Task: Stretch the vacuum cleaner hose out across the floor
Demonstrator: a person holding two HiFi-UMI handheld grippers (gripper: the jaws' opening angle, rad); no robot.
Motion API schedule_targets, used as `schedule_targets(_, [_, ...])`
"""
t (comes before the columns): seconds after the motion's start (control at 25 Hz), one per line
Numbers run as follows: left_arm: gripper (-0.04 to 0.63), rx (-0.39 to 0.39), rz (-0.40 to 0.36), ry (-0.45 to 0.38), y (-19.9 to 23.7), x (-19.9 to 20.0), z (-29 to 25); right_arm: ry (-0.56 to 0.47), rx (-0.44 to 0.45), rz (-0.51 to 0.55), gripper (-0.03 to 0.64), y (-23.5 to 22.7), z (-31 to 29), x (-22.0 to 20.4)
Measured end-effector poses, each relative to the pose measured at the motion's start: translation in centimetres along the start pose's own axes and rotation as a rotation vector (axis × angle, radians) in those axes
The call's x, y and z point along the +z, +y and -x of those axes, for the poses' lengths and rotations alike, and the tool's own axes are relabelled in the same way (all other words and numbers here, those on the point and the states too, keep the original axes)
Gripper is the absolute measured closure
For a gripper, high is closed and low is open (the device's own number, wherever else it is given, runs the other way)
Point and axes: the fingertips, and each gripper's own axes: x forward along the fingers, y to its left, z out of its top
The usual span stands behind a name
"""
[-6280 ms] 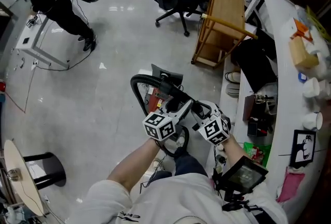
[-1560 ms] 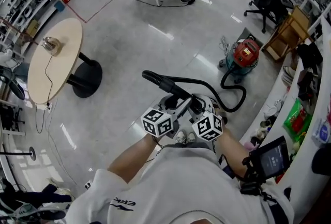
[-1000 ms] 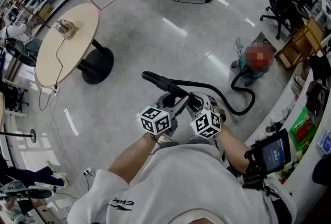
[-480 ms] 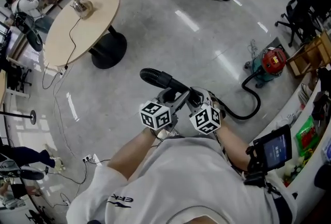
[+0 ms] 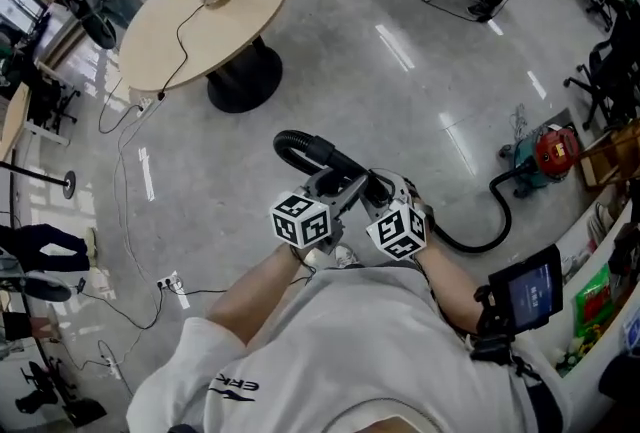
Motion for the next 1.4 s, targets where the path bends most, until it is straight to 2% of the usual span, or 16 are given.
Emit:
schedule_targets(0.4, [0.400, 0.127, 0.022, -0.047, 5.3, 2.6, 4.7, -0.034, 0.119, -0.004, 0.450, 2.8, -5.0, 4.9])
schedule_targets(0.88, [0.383, 0.297, 0.053, -0.107, 10.5, 5.0, 8.1, -0.080, 0.299, 0.007, 0.454, 4.4, -9.5, 8.9])
schedule_targets(1.08, [0.377, 0.360, 0.074, -0.133, 12.2, 4.8, 9.7, -0.097, 0.359, 0.014, 0.459, 5.7, -11.1, 9.7])
schedule_targets(1.4, [0.371, 0.386, 0.075, -0.166, 15.6, 5.9, 14.3, -0.105, 0.382, 0.022, 0.459, 8.9, -14.2, 13.4])
